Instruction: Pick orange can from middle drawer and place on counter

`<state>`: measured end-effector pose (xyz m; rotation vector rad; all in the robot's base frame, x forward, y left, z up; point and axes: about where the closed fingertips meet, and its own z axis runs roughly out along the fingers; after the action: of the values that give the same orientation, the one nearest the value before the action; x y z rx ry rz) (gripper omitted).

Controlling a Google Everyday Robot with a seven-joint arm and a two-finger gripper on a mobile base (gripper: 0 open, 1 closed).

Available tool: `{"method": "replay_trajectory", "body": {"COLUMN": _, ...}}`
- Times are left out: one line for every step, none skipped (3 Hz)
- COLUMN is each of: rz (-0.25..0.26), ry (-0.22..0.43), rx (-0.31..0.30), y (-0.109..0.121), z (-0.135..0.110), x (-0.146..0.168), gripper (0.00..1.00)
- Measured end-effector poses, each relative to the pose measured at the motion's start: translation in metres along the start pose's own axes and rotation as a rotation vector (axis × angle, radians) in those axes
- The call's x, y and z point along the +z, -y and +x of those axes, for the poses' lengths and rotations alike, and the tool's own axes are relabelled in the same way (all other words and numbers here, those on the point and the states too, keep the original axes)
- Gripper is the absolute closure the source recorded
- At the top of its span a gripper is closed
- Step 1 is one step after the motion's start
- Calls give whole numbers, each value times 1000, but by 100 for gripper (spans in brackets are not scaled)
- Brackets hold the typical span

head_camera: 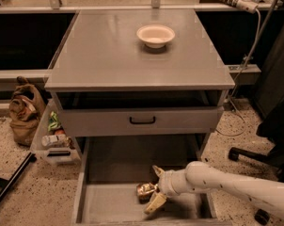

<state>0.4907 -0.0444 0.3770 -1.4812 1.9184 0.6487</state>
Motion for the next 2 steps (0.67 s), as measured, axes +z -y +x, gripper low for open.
{"method": "replay_trajectory", "body": {"rz": 0, "ry": 0, "rx": 0, "y": 0, "z": 0, "x": 0, "gripper": 20}}
{"method": "replay_trajectory", "body": {"rz": 0, "ry": 0, "rx": 0, "y": 0, "z": 0, "x": 0, "gripper": 42}}
